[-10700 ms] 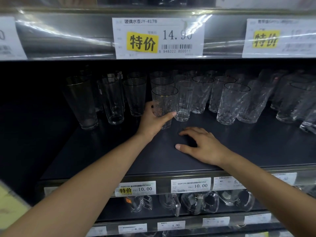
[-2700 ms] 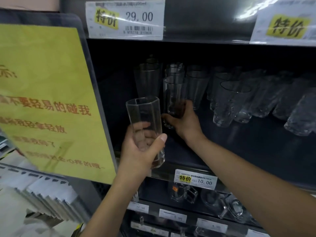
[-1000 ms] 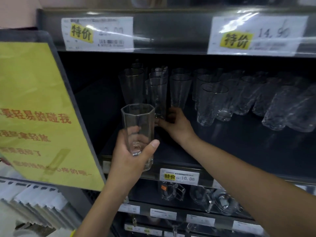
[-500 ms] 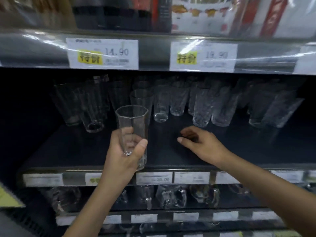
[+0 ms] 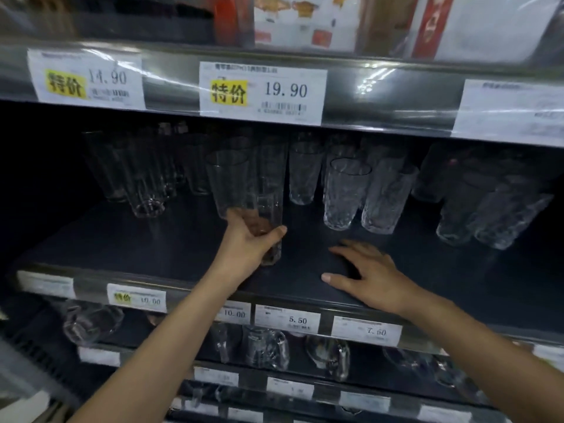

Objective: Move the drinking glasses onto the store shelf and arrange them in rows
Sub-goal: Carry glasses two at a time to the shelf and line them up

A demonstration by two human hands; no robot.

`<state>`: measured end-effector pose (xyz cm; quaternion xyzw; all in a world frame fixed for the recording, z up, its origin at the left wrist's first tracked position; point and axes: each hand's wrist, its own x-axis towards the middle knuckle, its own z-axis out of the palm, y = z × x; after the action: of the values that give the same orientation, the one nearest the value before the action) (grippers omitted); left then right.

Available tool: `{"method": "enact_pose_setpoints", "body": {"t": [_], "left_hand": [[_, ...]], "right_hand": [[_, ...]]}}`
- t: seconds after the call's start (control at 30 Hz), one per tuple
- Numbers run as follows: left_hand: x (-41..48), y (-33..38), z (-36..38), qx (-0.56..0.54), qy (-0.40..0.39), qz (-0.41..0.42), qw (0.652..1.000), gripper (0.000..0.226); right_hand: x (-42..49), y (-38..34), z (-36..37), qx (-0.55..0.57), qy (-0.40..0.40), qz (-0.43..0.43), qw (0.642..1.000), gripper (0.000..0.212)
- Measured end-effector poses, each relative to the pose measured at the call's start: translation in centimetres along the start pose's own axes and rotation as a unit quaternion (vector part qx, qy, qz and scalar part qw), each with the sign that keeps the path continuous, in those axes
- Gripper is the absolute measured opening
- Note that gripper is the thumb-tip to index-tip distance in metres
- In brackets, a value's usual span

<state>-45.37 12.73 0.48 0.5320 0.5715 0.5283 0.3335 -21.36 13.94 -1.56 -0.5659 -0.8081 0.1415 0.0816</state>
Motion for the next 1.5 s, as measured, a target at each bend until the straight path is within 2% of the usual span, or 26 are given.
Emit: {"method": "enact_pose_setpoints", "body": {"t": [0.23, 0.43, 0.57, 0.7, 0.83, 0.9, 1.03, 1.2, 1.4, 1.5], "left_hand": [[0.7, -0.8, 0.2, 0.107, 0.014, 0.021, 0.994, 0.050], [2.5, -1.2, -0.2, 0.164, 0.032, 0.015, 0.986, 0.065], [3.4, -0.9, -0.3, 0.189, 0.030, 0.002, 0.982, 0.067], [3.7, -0.9, -0.4, 0.163, 0.029, -0.004, 0.986, 0.053], [4.0, -1.5, -0.5, 0.095, 0.069, -0.005, 0.993, 0.068], [4.2, -1.9, -0.4, 0.089, 0.079, -0.002, 0.993, 0.063], [4.3, -2.5, -0.2, 0.142, 0.097, 0.037, 0.984, 0.053], [4.3, -2.8, -0.5, 0.215, 0.114, 0.068, 0.968, 0.057], [4.4, -3.1, -0.6, 0.221, 0.104, 0.055, 0.968, 0.038], [4.4, -3.2, -0.6, 0.201, 0.106, 0.037, 0.973, 0.038]], "right_hand": [[0.1, 0.1, 0.1, 0.004, 0.012, -0.013, 1.000, 0.072], [-0.1, 0.0, 0.1, 0.009, 0.019, -0.016, 1.000, 0.070], [-0.3, -0.2, 0.0, 0.016, 0.018, -0.015, 1.000, 0.070], [-0.3, -0.1, 0.0, 0.021, 0.017, -0.012, 1.000, 0.071], [-0.3, -0.1, -0.1, 0.027, 0.018, -0.009, 0.999, 0.070], [-0.2, -0.2, 0.0, 0.030, 0.021, -0.008, 0.999, 0.070], [-0.3, -0.2, 0.0, 0.034, 0.019, -0.006, 0.999, 0.075], [-0.4, -0.4, -0.2, 0.046, 0.019, -0.007, 0.999, 0.080], [-0.3, -0.4, -0.2, 0.043, 0.018, -0.007, 0.999, 0.081], [-0.3, -0.3, -0.2, 0.044, 0.018, -0.007, 0.999, 0.081]]}}
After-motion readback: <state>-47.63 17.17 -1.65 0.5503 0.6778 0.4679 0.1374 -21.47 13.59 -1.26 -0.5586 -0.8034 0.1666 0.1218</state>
